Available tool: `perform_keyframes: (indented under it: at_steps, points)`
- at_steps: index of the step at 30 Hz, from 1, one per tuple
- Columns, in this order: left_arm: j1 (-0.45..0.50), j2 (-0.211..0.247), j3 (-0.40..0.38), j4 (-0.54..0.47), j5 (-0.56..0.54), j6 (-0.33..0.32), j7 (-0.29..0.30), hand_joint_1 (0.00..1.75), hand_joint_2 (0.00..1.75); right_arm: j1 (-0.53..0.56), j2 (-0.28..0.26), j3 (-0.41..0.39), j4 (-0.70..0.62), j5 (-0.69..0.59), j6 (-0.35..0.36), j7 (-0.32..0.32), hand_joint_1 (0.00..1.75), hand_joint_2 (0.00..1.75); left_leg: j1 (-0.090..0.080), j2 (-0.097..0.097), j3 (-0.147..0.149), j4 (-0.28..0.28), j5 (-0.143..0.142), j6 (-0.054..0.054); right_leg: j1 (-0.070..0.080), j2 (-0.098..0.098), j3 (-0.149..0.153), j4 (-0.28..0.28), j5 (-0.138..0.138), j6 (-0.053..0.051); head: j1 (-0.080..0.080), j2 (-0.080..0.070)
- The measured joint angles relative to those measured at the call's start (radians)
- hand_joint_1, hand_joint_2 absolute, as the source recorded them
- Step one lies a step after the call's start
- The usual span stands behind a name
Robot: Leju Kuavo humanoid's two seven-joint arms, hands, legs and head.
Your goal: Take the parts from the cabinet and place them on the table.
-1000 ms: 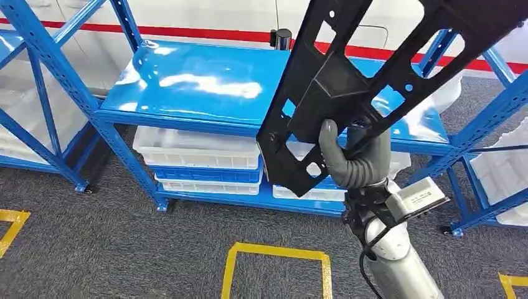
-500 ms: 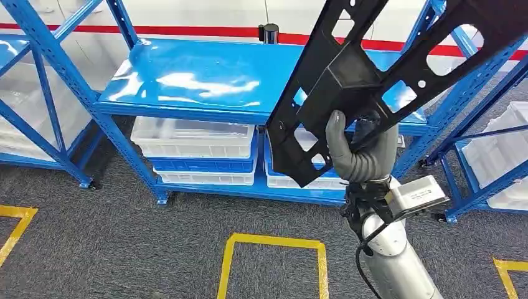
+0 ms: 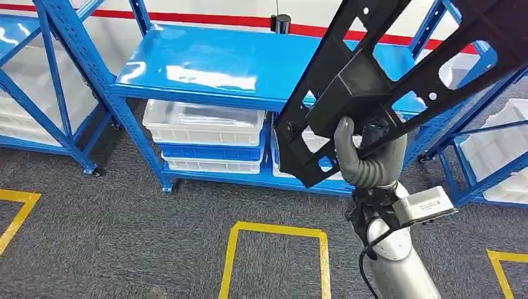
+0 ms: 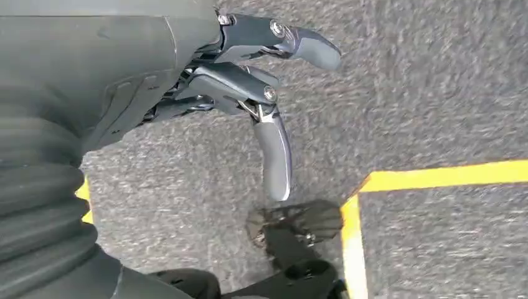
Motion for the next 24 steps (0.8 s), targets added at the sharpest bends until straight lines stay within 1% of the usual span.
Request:
perform_keyframes:
  at_steps: [1,2,3,4,5,6,7,8,9,10,11,12,13,14,15,16,17,18,19,20,21,22,23,24]
  points:
    - [0.0,-0.001,0.0,0.0,0.0,0.0,0.0,0.0,1.75,0.005,-0.003,-0.002,-0.005,0.004,0.0,-0.004,1.75,1.75,0.0,0.0,-0.01,0.0,0.009,-0.003,0.0,0.0,0.062,-0.09,0.023,0.005,0.0,0.0]
    - [0.0,-0.001,0.0,0.0,0.0,0.0,-0.001,0.0,1.75,0.009,-0.005,-0.004,-0.011,0.005,0.0,-0.007,1.75,1.75,0.0,-0.001,-0.015,0.001,0.017,-0.008,0.002,-0.001,0.129,-0.182,0.027,0.001,0.0,0.0]
    - [0.001,-0.001,0.0,0.0,0.001,0.0,-0.003,0.0,1.75,0.011,-0.006,-0.006,-0.017,0.009,0.0,-0.009,1.75,1.75,-0.004,-0.002,-0.021,0.002,0.023,-0.015,0.008,-0.001,0.167,-0.23,0.013,-0.009,0.0,0.0]
    - [0.003,-0.002,0.0,0.0,0.002,0.0,-0.004,0.0,1.75,0.02,-0.007,-0.008,-0.022,0.025,-0.002,-0.014,1.75,1.75,-0.003,0.001,-0.016,-0.002,0.031,-0.022,0.011,0.001,0.153,-0.22,0.029,-0.012,-0.006,0.0]
    - [0.003,-0.002,0.0,0.0,0.002,0.0,-0.005,0.0,1.75,0.025,-0.01,-0.011,-0.024,0.037,-0.005,-0.017,1.75,1.75,-0.001,0.001,-0.015,-0.003,0.037,-0.029,0.014,0.002,0.144,-0.223,0.026,-0.016,0.0,0.0]
    - [0.003,-0.003,0.0,0.0,0.002,0.0,-0.005,0.0,1.75,0.032,-0.013,-0.013,-0.027,0.043,-0.005,-0.019,1.75,1.75,0.002,0.001,-0.014,-0.01,0.045,-0.037,0.017,0.002,0.14,-0.222,0.03,-0.024,-0.002,0.0]
    - [0.004,-0.003,0.0,0.0,0.005,0.0,-0.006,0.0,1.75,0.037,-0.016,-0.016,-0.029,0.047,-0.005,-0.019,1.75,1.75,0.0,0.0,-0.014,-0.017,0.053,-0.047,0.015,0.001,0.138,-0.231,0.04,-0.034,0.0,0.0]
    - [0.007,-0.002,0.0,0.0,0.005,0.0,-0.008,0.0,1.75,0.042,-0.017,-0.017,-0.031,0.05,-0.005,-0.02,1.75,1.75,0.006,0.0,-0.024,-0.007,0.038,-0.049,-0.003,-0.001,0.141,-0.238,0.056,-0.043,-0.002,0.0]
    - [0.009,-0.002,0.0,0.0,0.006,0.0,-0.009,0.0,1.75,0.046,-0.018,-0.018,-0.032,0.052,-0.005,-0.02,1.75,1.75,0.005,0.001,-0.035,0.028,-0.016,-0.049,0.0,0.0,0.134,-0.239,0.066,-0.054,-0.005,0.0]
    - [0.01,-0.002,0.0,0.0,0.006,0.0,-0.01,0.0,1.75,0.056,-0.019,-0.022,-0.035,0.052,-0.005,-0.021,1.75,1.75,0.007,0.0,-0.052,0.089,-0.075,-0.051,0.001,0.0,0.126,-0.238,0.074,-0.063,-0.009,0.0]
    - [0.011,-0.002,0.0,0.0,0.006,-0.001,-0.011,0.0,1.75,0.067,-0.02,-0.025,-0.037,0.053,-0.006,-0.021,1.75,1.75,0.007,0.0,-0.071,0.164,-0.124,-0.054,0.003,-0.001,0.118,-0.238,0.081,-0.064,-0.009,0.0]
    - [0.013,-0.002,0.0,0.0,0.006,-0.002,-0.011,0.0,1.75,0.076,-0.021,-0.027,-0.037,0.054,-0.008,-0.022,1.75,1.75,0.007,0.0,-0.087,0.238,-0.156,-0.058,0.004,-0.002,0.108,-0.237,0.088,-0.063,-0.009,0.0]
    - [0.015,-0.002,0.0,0.0,0.006,-0.003,-0.011,0.0,1.75,0.084,-0.022,-0.029,-0.037,0.055,-0.008,-0.022,1.75,1.75,0.008,0.0,-0.089,0.277,-0.161,-0.061,0.006,-0.002,0.1,-0.236,0.093,-0.062,-0.009,0.0]
    - [0.016,-0.002,0.0,0.0,0.006,-0.004,-0.011,0.0,1.75,0.092,-0.024,-0.032,-0.037,0.056,-0.01,-0.024,1.75,1.75,0.01,0.001,-0.065,0.267,-0.147,-0.063,0.005,-0.002,0.092,-0.235,0.099,-0.059,-0.009,0.0]
    - [0.016,-0.002,0.0,0.0,0.005,-0.005,-0.011,0.0,1.75,0.098,-0.025,-0.032,-0.039,0.058,-0.01,-0.025,1.75,1.75,0.011,0.001,-0.022,0.215,-0.125,-0.064,0.005,-0.001,0.087,-0.233,0.103,-0.054,-0.01,0.0]
    - [0.016,-0.002,0.0,0.0,0.003,-0.005,-0.011,0.0,1.75,0.103,-0.026,-0.032,-0.042,0.06,-0.01,-0.029,1.75,1.75,0.014,0.001,0.042,0.127,-0.098,-0.063,0.003,-0.001,0.081,-0.229,0.105,-0.05,-0.009,0.0]
    - [0.015,-0.002,0.0,0.0,0.003,-0.005,-0.011,0.0,1.75,0.107,-0.026,-0.034,-0.045,0.067,-0.009,-0.034,1.75,1.75,0.017,0.001,0.107,0.039,-0.083,-0.064,0.002,-0.001,0.076,-0.221,0.106,-0.047,-0.01,0.0]
    - [0.014,-0.005,0.0,0.001,0.002,-0.006,-0.011,0.0,1.75,0.111,-0.027,-0.036,-0.05,0.072,-0.006,-0.039,1.75,1.75,0.013,-0.002,0.126,0.007,-0.107,-0.061,0.006,-0.001,0.065,-0.217,0.108,-0.043,-0.01,0.0]
    - [0.016,-0.005,0.0,0.001,0.002,-0.006,-0.011,0.0,1.75,0.113,-0.03,-0.039,-0.053,0.076,-0.005,-0.042,1.75,1.75,0.007,-0.008,0.116,0.014,-0.085,-0.049,0.009,-0.002,0.065,-0.216,0.113,-0.037,-0.005,0.0]
    - [0.017,-0.006,0.0,0.002,0.001,-0.006,-0.01,0.0,1.75,0.118,-0.032,-0.04,-0.055,0.084,-0.004,-0.047,1.75,1.75,0.005,-0.007,0.111,0.004,-0.089,-0.046,0.008,-0.001,0.064,-0.212,0.117,-0.031,-0.006,0.0]
    - [0.017,-0.005,0.0,0.002,0.0,-0.006,-0.01,0.0,1.75,0.125,-0.034,-0.042,-0.06,0.088,-0.004,-0.05,1.75,1.75,-0.001,-0.007,0.106,0.007,-0.086,-0.041,0.005,-0.001,0.059,-0.218,0.124,-0.021,-0.006,0.0]
    - [0.017,-0.006,0.0,0.002,0.0,-0.006,-0.009,0.0,1.75,0.132,-0.036,-0.044,-0.065,0.093,-0.003,-0.052,1.75,1.75,0.0,-0.007,0.1,0.001,-0.077,-0.028,0.005,0.0,0.055,-0.218,0.129,-0.013,-0.006,0.0]
    - [0.017,-0.007,0.0,0.003,0.0,-0.008,-0.009,0.0,1.75,0.137,-0.041,-0.048,-0.068,0.094,-0.003,-0.054,1.75,1.75,0.005,-0.003,0.095,-0.003,-0.067,-0.014,0.001,0.0,0.044,-0.207,0.12,-0.01,-0.006,0.0]
    - [0.016,-0.008,0.0,0.003,0.0,-0.012,-0.008,0.0,1.75,0.141,-0.045,-0.051,-0.071,0.095,-0.003,-0.056,1.75,1.75,0.003,-0.003,0.085,-0.004,-0.059,-0.004,0.003,0.0,0.023,-0.177,0.088,-0.016,-0.003,0.0]
